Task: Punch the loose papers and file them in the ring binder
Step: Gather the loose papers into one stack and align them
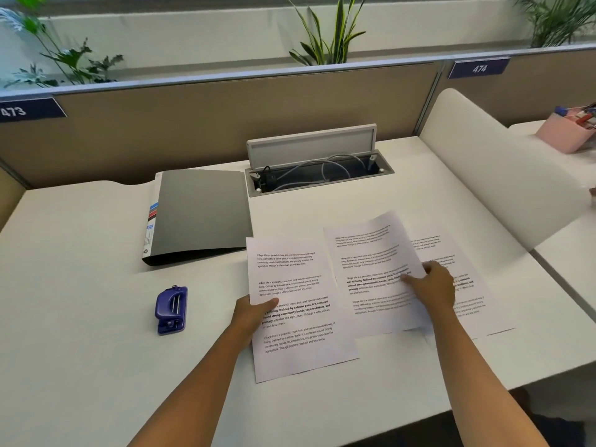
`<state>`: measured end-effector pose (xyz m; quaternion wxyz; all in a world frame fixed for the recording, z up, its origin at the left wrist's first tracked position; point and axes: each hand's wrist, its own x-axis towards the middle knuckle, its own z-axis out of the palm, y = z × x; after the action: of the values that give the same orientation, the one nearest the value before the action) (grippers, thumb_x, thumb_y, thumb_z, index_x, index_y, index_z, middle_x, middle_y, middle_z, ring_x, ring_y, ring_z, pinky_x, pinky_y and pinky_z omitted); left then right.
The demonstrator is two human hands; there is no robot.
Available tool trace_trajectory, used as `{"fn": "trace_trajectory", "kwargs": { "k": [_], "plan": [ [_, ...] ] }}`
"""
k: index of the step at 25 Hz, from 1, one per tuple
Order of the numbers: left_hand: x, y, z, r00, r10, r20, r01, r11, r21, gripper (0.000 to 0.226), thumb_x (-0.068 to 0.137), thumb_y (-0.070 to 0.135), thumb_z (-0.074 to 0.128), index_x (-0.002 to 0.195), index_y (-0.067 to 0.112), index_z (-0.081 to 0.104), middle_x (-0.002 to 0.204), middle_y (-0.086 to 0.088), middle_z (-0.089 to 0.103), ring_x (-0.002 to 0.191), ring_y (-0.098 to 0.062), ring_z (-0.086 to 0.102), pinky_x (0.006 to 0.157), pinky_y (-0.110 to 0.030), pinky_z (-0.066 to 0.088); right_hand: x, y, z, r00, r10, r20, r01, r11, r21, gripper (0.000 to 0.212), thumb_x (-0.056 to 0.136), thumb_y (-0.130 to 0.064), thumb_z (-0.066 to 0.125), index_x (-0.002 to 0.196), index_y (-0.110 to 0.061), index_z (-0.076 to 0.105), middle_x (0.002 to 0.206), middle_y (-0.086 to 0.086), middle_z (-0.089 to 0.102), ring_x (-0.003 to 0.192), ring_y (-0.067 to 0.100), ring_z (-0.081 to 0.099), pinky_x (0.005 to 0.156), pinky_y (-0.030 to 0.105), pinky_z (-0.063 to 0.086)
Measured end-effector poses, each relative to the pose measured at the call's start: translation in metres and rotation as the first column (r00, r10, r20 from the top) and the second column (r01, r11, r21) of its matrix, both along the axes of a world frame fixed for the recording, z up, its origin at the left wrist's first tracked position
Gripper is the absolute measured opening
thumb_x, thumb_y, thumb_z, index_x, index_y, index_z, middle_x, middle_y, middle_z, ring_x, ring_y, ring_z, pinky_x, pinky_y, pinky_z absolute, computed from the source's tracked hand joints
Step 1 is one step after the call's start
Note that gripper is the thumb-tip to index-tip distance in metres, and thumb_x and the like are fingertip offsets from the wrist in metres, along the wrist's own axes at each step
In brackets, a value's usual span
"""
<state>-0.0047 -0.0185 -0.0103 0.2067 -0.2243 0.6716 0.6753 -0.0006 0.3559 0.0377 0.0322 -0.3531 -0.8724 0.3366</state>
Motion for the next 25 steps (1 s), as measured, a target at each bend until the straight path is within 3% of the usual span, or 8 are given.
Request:
{"fn": "trace_trajectory", "kwargs": {
  "k": [3, 8, 12, 16, 18, 21, 23, 25],
  "plan": [
    [0.001, -0.001, 0.000, 1.000, -0.005, -0.001, 0.005, 1.000, 0.001, 0.031, 0.082, 0.012, 0.079, 0.113, 0.011, 0.071, 0.104, -0.007, 0.077, 0.093, -0.027, 0.074, 0.088, -0.046, 0.059, 0.011, 0.000, 0.011, 0.978, 0.057, -0.198, -0.060, 0.998, -0.006, 0.025, 0.094, -0.021, 0.064, 0.112, -0.004, 0.063, 0.111, 0.014, 0.067, 0.087, 0.022, 0.054, 0.075, 0.032, 0.039],
    [0.002, -0.002, 0.001, 1.000, -0.012, 0.003, 0.012, 1.000, 0.003, 0.032, 0.082, 0.013, 0.080, 0.112, 0.010, 0.071, 0.104, -0.008, 0.077, 0.092, -0.027, 0.074, 0.086, -0.044, 0.059, 0.022, 0.006, 0.024, 0.890, -0.097, -0.446, 0.030, 0.987, -0.155, 0.025, 0.098, -0.029, 0.059, 0.111, -0.009, 0.066, 0.107, 0.006, 0.068, 0.100, 0.019, 0.059, 0.086, 0.030, 0.040],
    [0.002, -0.004, 0.005, 0.999, -0.029, 0.024, 0.029, 1.000, 0.013, 0.029, 0.081, 0.013, 0.081, 0.109, 0.012, 0.071, 0.108, -0.012, 0.076, 0.093, -0.029, 0.074, 0.090, -0.048, 0.058, 0.025, -0.013, 0.017, 0.843, -0.252, -0.475, 0.056, 0.920, -0.389, 0.016, 0.095, -0.031, 0.064, 0.104, -0.017, 0.066, 0.104, 0.005, 0.070, 0.103, 0.025, 0.066, 0.087, 0.035, 0.051],
    [0.006, 0.001, 0.021, 0.999, 0.014, 0.041, -0.015, 0.999, 0.028, 0.023, 0.085, 0.035, 0.077, 0.100, 0.017, 0.072, 0.102, -0.013, 0.077, 0.088, -0.030, 0.075, 0.084, -0.046, 0.060, 0.034, -0.067, -0.005, 0.898, -0.129, -0.420, -0.088, 0.884, -0.459, 0.013, 0.093, -0.023, 0.067, 0.099, -0.012, 0.067, 0.096, 0.006, 0.073, 0.095, 0.025, 0.069, 0.078, 0.031, 0.053],
    [0.001, -0.001, 0.015, 0.992, 0.088, 0.092, -0.094, 0.994, 0.059, 0.056, 0.085, 0.068, 0.059, 0.107, 0.018, 0.072, 0.102, -0.012, 0.078, 0.093, -0.034, 0.074, 0.088, -0.050, 0.058, 0.042, -0.095, -0.017, 0.920, -0.030, -0.390, -0.157, 0.884, -0.439, 0.015, 0.094, -0.026, 0.066, 0.098, -0.013, 0.068, 0.094, 0.000, 0.072, 0.093, 0.018, 0.068, 0.073, 0.022, 0.049],
    [-0.021, -0.017, -0.048, 0.975, 0.153, 0.159, -0.181, 0.968, 0.175, 0.109, 0.053, 0.102, 0.042, 0.131, 0.028, 0.062, 0.128, -0.010, 0.068, 0.115, -0.037, 0.064, 0.107, -0.057, 0.044, 0.052, -0.125, -0.035, 0.939, 0.042, -0.340, -0.193, 0.885, -0.423, 0.017, 0.094, -0.030, 0.065, 0.099, -0.014, 0.069, 0.093, -0.005, 0.072, 0.092, 0.012, 0.067, 0.070, 0.015, 0.046],
    [-0.015, -0.012, -0.034, 0.980, 0.115, 0.164, -0.142, 0.975, 0.171, 0.096, 0.057, 0.097, 0.051, 0.120, 0.027, 0.069, 0.117, -0.009, 0.074, 0.109, -0.035, 0.068, 0.104, -0.054, 0.047, 0.054, -0.136, -0.043, 0.942, 0.063, -0.329, -0.198, 0.896, -0.397, 0.017, 0.095, -0.029, 0.064, 0.100, -0.013, 0.068, 0.092, -0.005, 0.071, 0.092, 0.012, 0.067, 0.069, 0.012, 0.045],
    [0.000, 0.000, 0.013, 0.994, 0.067, 0.085, -0.076, 0.991, 0.113, 0.058, 0.074, 0.069, 0.070, 0.108, 0.022, 0.073, 0.103, -0.006, 0.078, 0.096, -0.030, 0.073, 0.093, -0.047, 0.056, 0.056, -0.143, -0.045, 0.937, 0.085, -0.338, -0.213, 0.908, -0.362, 0.015, 0.095, -0.027, 0.064, 0.100, -0.013, 0.068, 0.090, -0.005, 0.071, 0.089, 0.012, 0.067, 0.065, 0.010, 0.044]
  ]
}}
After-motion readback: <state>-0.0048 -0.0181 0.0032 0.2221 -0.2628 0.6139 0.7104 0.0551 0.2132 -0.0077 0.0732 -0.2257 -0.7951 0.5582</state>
